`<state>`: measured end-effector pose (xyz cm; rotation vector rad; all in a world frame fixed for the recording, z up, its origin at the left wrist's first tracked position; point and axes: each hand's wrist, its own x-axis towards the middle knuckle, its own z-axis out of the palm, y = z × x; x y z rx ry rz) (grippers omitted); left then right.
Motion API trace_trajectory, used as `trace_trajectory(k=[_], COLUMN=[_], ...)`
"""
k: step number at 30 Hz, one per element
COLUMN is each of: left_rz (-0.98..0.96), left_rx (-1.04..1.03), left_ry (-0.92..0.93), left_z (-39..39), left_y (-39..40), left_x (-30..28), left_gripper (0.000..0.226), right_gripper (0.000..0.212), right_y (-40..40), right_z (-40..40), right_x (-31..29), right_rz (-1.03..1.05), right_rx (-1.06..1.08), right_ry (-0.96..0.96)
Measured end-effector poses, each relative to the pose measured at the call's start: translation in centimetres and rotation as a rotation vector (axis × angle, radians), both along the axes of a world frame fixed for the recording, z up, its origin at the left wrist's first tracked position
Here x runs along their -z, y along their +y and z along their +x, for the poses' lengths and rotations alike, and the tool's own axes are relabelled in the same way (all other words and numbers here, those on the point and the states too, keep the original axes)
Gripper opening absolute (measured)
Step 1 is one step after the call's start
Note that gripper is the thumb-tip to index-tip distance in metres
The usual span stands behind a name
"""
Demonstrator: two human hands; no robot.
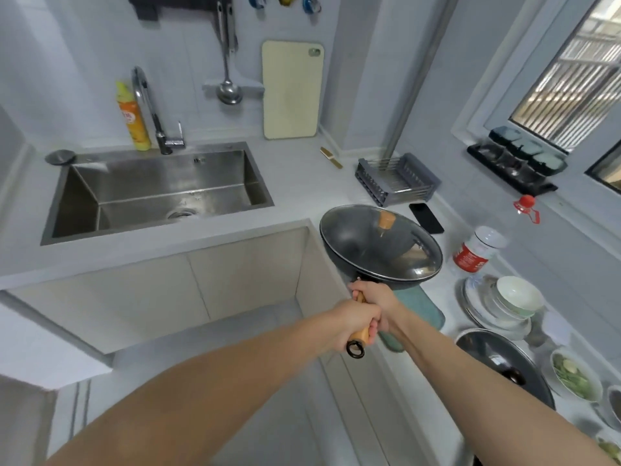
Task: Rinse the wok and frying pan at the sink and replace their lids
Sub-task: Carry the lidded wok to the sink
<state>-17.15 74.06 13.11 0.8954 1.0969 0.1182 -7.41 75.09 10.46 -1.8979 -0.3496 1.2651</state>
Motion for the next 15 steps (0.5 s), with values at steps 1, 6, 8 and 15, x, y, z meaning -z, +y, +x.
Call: trace_trajectory(k=[1,6,8,15], left_rz=[0.012,0.034,0.025,0.012], left_rx=[-0.01,-0.061,-0.116,-0.339], left_ry=[-0.005,0.004,-0.01,-0.023], left_z=[-1.1,-8.7,-12.9,-25.8], left_y=[1.0,6.3,8.9,15.5], left_x=[0.0,-1.0,-1.8,-3.3], left_gripper=[0.018,0.021,0.022,0.023], right_gripper=[0.034,0.036,0.036,0.038], right_y=[1.1,7.1,10.2,18.8], right_z=[-1.2,-9.0,-13.1,-26.5], right_x=[-0.3,-1.7,-2.1,-3.2], right_rz=[0.015,0.044,0.043,0.032], right_rx=[-0.016,-0.11,-0.15,-0.398], right_ry=[-0.016,0.0,0.009,0.036])
